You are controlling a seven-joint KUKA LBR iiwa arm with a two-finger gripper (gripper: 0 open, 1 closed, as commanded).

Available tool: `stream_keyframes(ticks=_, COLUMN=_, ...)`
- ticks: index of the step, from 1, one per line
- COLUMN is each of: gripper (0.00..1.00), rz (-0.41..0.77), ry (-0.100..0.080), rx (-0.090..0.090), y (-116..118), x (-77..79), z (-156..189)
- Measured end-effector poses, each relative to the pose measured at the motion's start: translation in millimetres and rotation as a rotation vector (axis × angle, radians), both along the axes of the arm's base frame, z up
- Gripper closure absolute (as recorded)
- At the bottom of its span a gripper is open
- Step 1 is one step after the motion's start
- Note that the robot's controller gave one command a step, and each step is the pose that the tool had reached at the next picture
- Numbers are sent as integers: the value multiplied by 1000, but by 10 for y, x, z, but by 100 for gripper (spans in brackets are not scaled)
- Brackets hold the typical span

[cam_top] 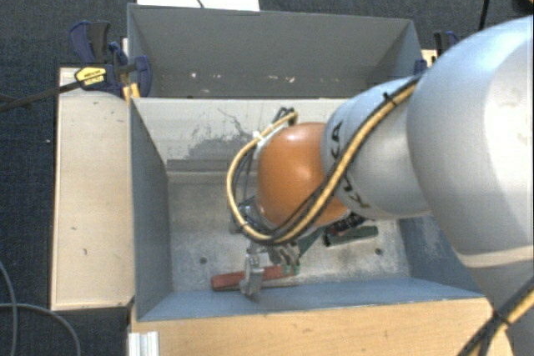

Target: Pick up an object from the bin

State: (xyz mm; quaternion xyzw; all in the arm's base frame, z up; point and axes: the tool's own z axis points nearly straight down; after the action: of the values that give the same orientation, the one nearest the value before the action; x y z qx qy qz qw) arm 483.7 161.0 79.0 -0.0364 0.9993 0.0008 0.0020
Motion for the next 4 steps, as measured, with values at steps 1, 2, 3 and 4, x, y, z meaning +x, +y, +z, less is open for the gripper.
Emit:
stream_keyframes(ticks=1, gripper=0, rz=45, ry=6, rx=-2, y=-203, x=-46, z=301)
stream_keyframes(ticks=2, gripper=0, rz=50, ry=0, rx=-1, y=-509, x=-15, z=258)
stream_keyframes(ticks=3, gripper=0, rz=29, ry=-2, rx=0, y=-693, x=11, z=-92)
stream_keyframes(ticks=4, gripper=100, rz=66, ry=1, rx=0, y=-511, x=-9, z=-87)
